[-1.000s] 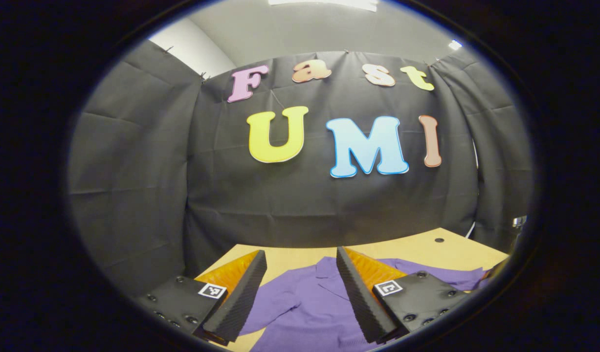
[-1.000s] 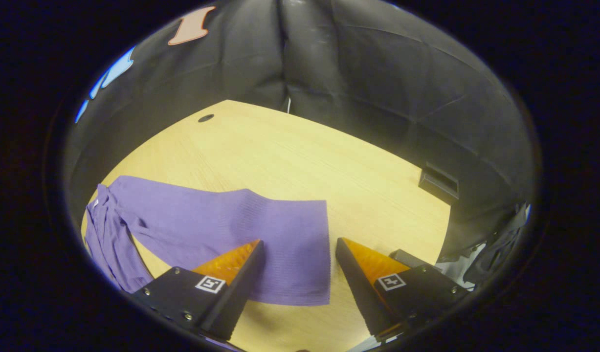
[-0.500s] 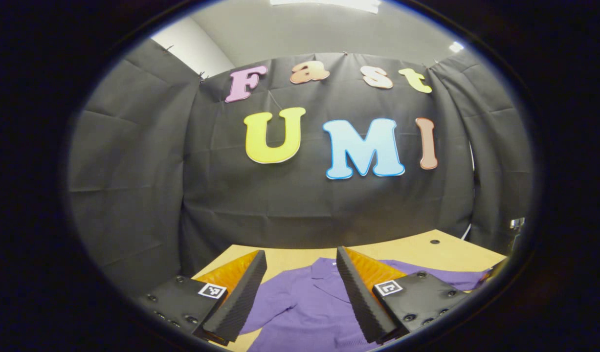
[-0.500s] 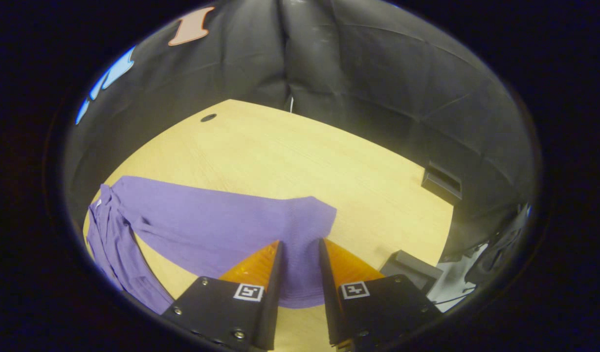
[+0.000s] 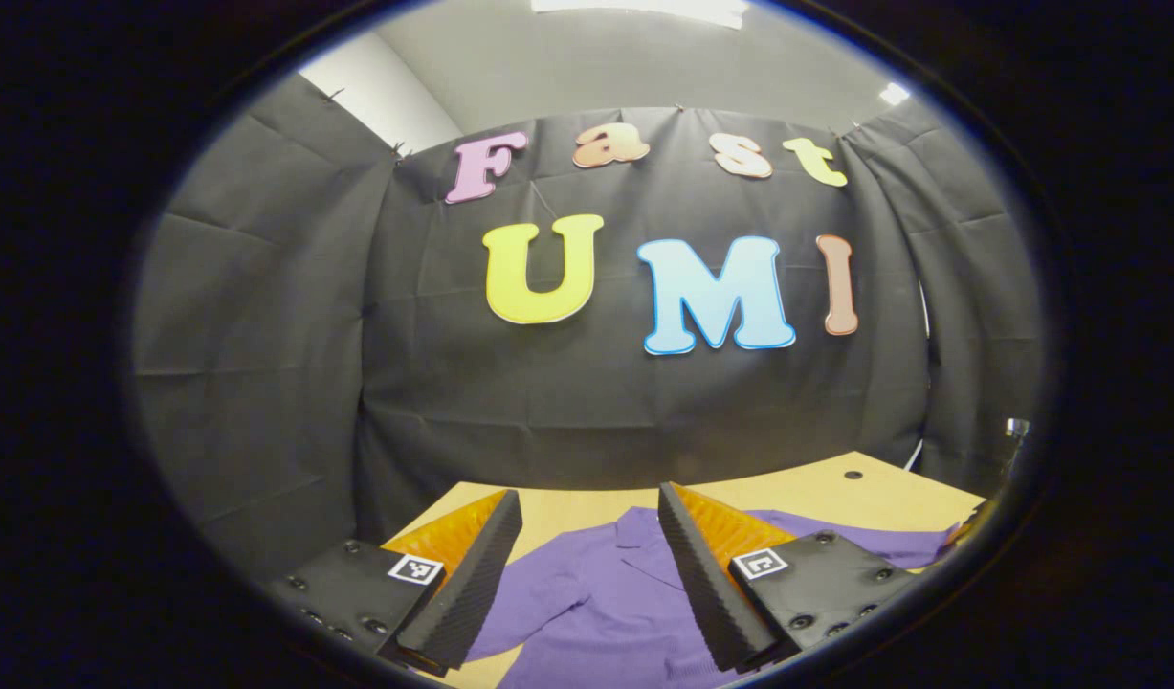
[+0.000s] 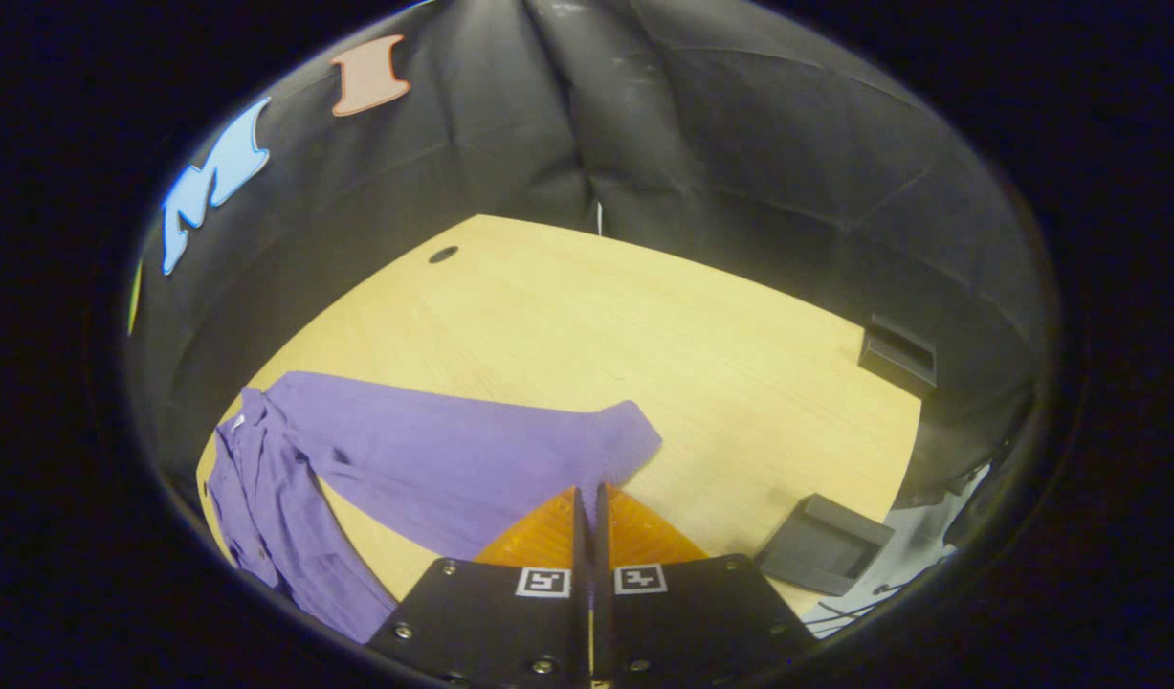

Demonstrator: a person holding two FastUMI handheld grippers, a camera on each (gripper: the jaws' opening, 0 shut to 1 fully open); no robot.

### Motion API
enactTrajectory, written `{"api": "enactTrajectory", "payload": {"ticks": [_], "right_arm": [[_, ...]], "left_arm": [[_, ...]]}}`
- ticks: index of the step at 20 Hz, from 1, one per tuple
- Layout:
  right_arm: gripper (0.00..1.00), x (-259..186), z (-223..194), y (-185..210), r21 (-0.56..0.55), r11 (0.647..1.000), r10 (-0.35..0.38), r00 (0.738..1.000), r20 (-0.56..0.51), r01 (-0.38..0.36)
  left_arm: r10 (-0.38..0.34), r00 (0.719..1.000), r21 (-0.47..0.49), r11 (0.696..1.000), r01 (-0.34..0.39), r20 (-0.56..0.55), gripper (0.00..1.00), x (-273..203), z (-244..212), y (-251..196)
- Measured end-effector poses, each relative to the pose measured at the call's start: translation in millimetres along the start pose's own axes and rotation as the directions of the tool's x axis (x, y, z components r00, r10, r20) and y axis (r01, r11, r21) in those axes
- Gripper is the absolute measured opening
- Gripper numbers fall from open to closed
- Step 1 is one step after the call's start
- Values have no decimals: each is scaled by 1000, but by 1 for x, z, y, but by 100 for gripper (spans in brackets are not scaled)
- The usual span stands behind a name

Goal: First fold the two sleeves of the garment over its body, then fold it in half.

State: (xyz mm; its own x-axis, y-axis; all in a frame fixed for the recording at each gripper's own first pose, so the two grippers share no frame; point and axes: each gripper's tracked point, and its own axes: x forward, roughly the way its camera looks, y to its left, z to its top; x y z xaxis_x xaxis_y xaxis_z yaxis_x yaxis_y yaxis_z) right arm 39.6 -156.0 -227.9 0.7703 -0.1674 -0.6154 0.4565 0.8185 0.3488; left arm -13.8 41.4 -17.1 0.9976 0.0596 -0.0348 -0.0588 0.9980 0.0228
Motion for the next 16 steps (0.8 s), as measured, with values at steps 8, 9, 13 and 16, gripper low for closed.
{"api": "enactTrajectory", "payload": {"ticks": [8, 9, 13, 16], "right_arm": [[2, -41, 43, 98, -53, 982, 183, 980, 81, -179], [2, -45, 50, 112, -69, 978, 203, 975, 93, -197], [2, -56, 68, 174, -135, 961, 260, 957, 126, -243], [2, -64, 75, 218, -180, 945, 298, 944, 143, -272]], "left_arm": [[-25, 1000, -32, 999, 25, -18, 95, 9, -17, 12], [-30, 999, -34, 999, 30, -20, 95, 10, -20, 15], [-50, 998, -51, 998, 49, -22, 95, 13, -26, 30], [-61, 998, -58, 996, 60, -18, 95, 16, -27, 45]]}}
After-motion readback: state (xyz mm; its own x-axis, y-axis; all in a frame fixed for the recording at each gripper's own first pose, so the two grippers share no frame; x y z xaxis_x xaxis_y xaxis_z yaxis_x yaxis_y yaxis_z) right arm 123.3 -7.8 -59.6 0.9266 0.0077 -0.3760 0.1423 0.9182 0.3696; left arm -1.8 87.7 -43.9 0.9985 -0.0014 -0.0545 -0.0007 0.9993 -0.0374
